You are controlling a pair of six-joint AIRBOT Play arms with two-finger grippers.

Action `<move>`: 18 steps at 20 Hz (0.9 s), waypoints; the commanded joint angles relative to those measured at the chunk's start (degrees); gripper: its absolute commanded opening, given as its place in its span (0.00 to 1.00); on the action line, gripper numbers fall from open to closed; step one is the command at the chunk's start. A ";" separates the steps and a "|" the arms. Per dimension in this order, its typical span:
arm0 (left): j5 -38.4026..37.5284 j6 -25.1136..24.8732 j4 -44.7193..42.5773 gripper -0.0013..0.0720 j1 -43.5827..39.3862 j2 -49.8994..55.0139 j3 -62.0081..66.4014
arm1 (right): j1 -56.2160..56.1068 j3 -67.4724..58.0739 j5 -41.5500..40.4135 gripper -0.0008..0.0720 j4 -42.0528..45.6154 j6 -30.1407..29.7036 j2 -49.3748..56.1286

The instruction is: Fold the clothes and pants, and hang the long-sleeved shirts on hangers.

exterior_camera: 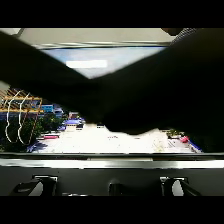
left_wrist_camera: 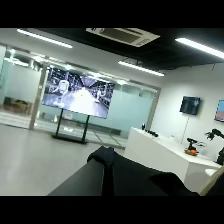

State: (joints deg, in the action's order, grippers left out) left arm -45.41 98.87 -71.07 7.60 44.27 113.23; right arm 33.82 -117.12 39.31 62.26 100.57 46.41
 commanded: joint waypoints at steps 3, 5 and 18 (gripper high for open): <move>-1.70 1.70 -0.94 0.06 0.02 3.10 -5.70 | -0.92 -0.22 0.26 0.08 -13.94 5.75 13.38; -1.16 1.64 -0.98 0.06 0.04 6.91 -8.70 | -6.16 -0.22 -0.11 0.08 -24.24 -3.08 21.75; 1.66 0.00 -1.66 0.06 0.07 39.04 -13.44 | -40.94 -0.20 3.10 0.08 -7.28 -2.27 61.48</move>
State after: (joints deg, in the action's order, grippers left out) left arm -41.65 98.98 -72.71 7.60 76.66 99.96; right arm -3.16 -117.27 39.07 50.78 93.89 101.23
